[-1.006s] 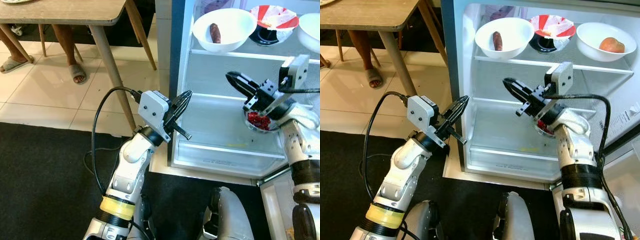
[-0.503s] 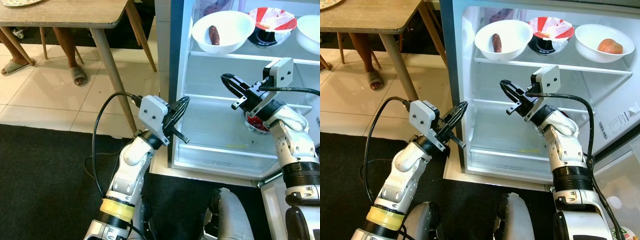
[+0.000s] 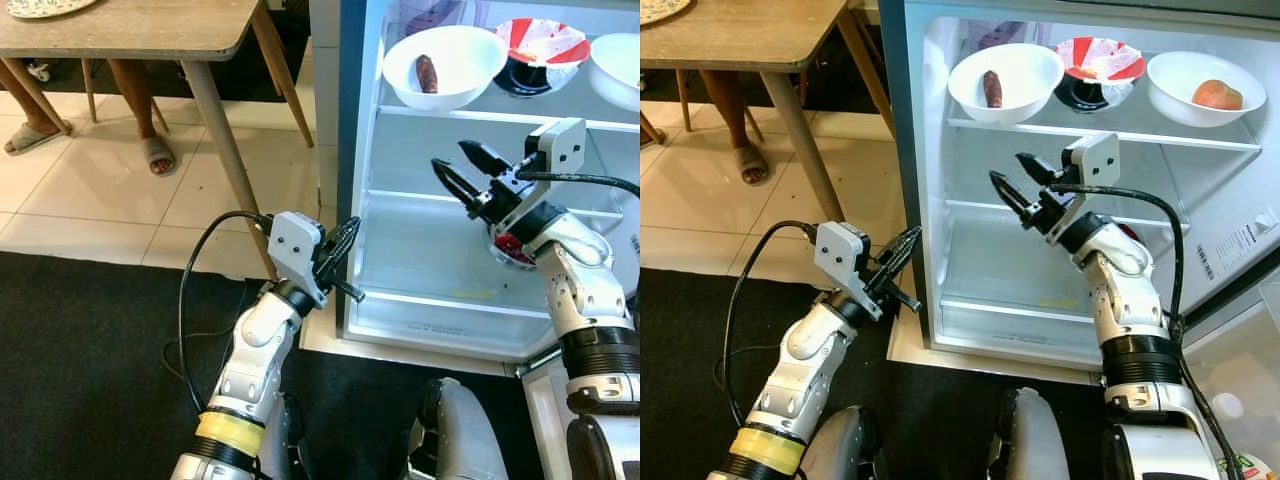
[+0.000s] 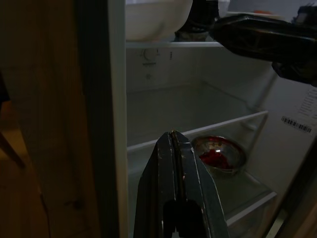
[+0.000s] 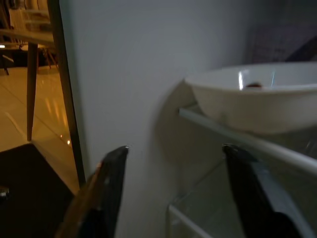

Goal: Restocking fridge

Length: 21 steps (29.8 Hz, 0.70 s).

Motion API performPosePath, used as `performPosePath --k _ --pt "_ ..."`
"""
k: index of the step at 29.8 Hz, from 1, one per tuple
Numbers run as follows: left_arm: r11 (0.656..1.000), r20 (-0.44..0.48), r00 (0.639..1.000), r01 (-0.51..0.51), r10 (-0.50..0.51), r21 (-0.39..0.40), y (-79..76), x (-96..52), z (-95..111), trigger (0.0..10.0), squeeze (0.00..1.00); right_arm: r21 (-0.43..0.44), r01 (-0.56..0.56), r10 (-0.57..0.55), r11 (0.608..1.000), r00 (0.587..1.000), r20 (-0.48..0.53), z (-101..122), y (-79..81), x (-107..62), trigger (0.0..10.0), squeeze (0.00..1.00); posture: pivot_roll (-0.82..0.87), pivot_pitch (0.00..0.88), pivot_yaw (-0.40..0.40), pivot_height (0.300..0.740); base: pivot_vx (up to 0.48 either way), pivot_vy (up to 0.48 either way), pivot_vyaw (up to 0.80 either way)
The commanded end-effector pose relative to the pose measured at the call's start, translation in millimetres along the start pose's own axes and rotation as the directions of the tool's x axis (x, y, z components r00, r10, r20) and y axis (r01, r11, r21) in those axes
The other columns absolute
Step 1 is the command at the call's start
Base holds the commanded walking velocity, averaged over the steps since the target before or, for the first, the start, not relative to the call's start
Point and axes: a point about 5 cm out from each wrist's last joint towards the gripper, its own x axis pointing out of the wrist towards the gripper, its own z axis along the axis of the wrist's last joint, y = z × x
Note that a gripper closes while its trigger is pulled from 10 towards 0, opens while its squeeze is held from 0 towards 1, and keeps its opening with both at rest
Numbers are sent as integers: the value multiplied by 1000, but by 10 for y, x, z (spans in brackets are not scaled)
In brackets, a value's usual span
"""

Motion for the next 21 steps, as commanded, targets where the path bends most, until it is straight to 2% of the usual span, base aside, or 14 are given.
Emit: performPosePath --k 1,2,3,4,10,12,21 --pt "1000 -1 1000 26 -26 12 -21 8 -1 10000 0 -30 18 -16 999 998 59 150 -69 35 10000 1000 -40 193 24 592 0 0 0" --pt "999 2 999 33 -33 18 -32 15 7 10000 0 -36 76 -73 996 995 68 198 -143 73 10000 1000 -37 195 23 592 0 0 0" --pt "999 2 999 33 -33 18 -32 15 7 10000 0 -36 76 -73 996 995 68 198 -143 73 10000 1000 -37 195 23 592 0 0 0" --pt "999 3 999 39 -39 22 -44 18 12 10000 0 -36 127 -125 991 991 51 214 -211 115 10000 0 -37 198 21 592 0 0 0" --pt "999 5 999 40 -40 22 -54 17 15 10000 0 -37 94 -95 995 995 -14 163 -179 184 10000 0 -37 199 20 592 0 0 0" --pt "999 7 999 41 -41 23 -56 17 18 10000 0 -45 86 -89 995 995 -53 122 -143 232 10000 0 -36 198 19 577 0 0 0" --pt "999 13 999 44 -45 25 -64 21 33 10000 0 -49 68 -71 996 996 -57 138 -137 291 10000 0 -31 200 15 537 0 0 0"
